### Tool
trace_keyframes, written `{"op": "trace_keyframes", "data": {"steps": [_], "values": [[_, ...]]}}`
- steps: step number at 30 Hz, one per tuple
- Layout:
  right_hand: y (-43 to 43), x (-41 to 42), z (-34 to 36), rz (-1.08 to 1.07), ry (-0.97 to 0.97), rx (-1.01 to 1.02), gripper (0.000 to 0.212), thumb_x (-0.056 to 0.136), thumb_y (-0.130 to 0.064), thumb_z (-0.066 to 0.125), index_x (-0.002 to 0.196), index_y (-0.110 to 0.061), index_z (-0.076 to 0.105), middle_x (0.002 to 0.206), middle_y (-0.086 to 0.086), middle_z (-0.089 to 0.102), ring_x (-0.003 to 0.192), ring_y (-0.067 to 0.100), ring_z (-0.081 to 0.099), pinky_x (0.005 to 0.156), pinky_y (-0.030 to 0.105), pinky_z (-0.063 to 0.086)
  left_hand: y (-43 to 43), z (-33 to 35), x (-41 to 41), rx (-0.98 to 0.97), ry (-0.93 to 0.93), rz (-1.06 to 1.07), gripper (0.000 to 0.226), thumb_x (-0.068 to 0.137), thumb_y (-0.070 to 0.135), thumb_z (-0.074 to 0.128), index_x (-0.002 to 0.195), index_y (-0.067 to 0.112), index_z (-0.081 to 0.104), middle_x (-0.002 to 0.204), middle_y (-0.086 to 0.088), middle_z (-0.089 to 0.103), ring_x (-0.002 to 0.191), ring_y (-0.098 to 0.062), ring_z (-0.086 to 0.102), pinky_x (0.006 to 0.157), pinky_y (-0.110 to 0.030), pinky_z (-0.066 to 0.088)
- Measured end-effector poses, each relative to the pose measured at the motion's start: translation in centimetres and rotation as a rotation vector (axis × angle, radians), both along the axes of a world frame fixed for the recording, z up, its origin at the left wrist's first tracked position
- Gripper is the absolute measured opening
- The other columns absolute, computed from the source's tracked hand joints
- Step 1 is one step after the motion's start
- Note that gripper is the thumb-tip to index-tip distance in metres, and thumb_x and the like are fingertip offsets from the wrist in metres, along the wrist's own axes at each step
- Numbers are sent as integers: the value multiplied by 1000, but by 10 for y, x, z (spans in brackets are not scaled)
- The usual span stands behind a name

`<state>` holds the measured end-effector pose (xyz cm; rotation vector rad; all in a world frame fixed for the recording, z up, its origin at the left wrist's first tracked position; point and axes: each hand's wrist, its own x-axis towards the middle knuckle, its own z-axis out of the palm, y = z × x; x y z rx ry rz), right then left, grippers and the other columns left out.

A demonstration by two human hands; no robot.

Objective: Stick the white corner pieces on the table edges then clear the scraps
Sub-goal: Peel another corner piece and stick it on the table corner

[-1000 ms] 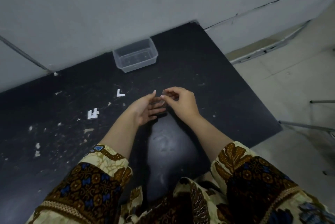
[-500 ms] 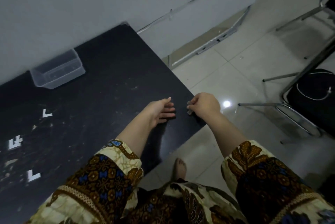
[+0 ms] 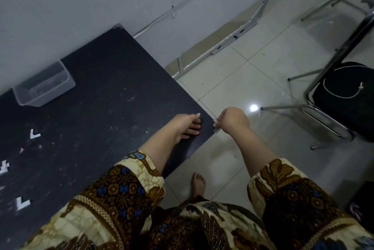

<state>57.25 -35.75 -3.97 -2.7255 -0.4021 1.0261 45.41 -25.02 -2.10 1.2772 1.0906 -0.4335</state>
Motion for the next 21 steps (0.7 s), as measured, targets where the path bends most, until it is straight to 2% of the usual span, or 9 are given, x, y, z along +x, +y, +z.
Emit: {"op": "trace_keyframes", "data": {"steps": [5, 8, 15, 19, 21], "values": [[0, 3, -2, -19, 42, 25, 34, 71, -35, 83, 95, -15, 72, 100, 4, 71, 95, 22, 66, 81, 31, 56, -4, 2, 9, 45, 24, -39, 33, 97, 41, 44, 110, 16, 62, 118, -4, 66, 96, -19, 63, 96, -38, 41], [2, 4, -3, -5, 52, 27, 37, 67, -37, 85, 93, -13, 71, 97, 5, 71, 93, 23, 67, 83, 35, 57, -5, 4, 14, 64, 28, -56, 36, 97, 41, 44, 115, 14, 61, 120, -4, 65, 97, -19, 63, 92, -37, 40], [6, 9, -6, 62, 60, 9, 43, 63, -39, 87, 93, -12, 72, 93, 6, 73, 91, 23, 69, 83, 33, 57, -6, 3, 23, 95, 28, -70, 34, 97, 38, 46, 115, 14, 61, 113, -2, 66, 93, -18, 64, 84, -35, 41], [4, 18, 0, 138, 148, 11, 25, 78, -25, 76, 96, -8, 74, 89, 8, 75, 81, 20, 71, 81, 32, 58, -8, -7, 24, 196, -26, -56, 19, 94, 29, 55, 103, 14, 62, 96, -1, 66, 81, -17, 63, 69, -29, 45], [4, 24, 0, 115, 190, 54, 17, 78, -14, 73, 94, -7, 74, 82, 8, 74, 69, 19, 67, 73, 30, 58, -9, -15, 24, 356, -83, -33, 6, 90, 21, 60, 91, 17, 64, 92, -2, 68, 81, -18, 64, 73, -31, 52]]}}
